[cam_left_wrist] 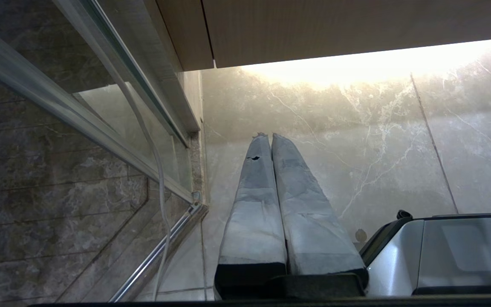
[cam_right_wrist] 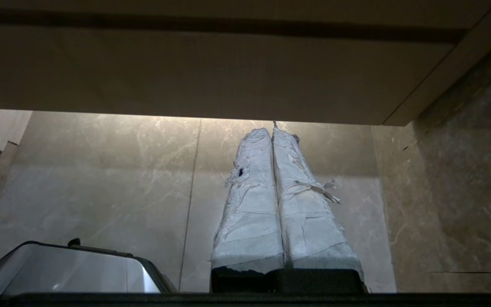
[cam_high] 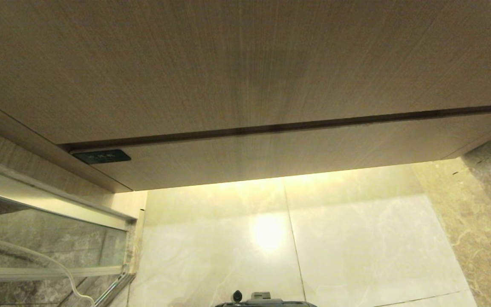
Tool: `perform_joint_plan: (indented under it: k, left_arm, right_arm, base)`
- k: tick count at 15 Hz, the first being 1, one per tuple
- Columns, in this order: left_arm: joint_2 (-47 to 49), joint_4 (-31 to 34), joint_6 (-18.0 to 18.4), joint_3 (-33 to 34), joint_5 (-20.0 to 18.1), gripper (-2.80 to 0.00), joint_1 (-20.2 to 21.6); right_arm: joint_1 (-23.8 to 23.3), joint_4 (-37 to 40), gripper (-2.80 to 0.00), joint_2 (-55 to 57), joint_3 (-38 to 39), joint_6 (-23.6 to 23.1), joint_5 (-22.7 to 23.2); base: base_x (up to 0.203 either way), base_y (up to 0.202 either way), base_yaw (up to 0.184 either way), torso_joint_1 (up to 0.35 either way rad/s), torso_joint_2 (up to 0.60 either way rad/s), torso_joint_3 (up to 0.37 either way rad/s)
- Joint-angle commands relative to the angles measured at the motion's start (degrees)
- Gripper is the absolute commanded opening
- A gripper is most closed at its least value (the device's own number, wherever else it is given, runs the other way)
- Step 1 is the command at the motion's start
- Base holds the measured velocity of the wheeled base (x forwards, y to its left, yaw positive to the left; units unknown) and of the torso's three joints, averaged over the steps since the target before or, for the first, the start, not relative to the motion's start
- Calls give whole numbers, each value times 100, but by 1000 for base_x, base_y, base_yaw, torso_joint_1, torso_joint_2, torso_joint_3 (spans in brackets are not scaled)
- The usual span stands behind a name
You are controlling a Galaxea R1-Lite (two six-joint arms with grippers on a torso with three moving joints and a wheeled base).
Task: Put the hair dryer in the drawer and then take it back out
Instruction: Pull open the drawer
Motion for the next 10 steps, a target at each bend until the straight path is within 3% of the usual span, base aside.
perform_joint_plan:
  k: [1,3,6,10]
  left_arm:
    - [-1,-4,0,-3,0,-280,0]
    - [0,-1,0,-1,0,-280,0]
    - [-1,-4,0,3,0,-280,0]
    - [-1,-4,0,5,0,-280,0]
  right_arm:
    - [20,1477,-280,1223,-1412,-49,206]
    - [124,2425,-280,2185,-2097,-290,496]
    - [216,2625,-280,3516,-2449,-861,677]
    - [799,2876,-280,5026,-2794,-1507,846]
  base:
    - [0,0,0,0,0,0]
    - [0,0,0,0,0,0]
    - [0,0,0,0,0,0]
    - [0,0,0,0,0,0]
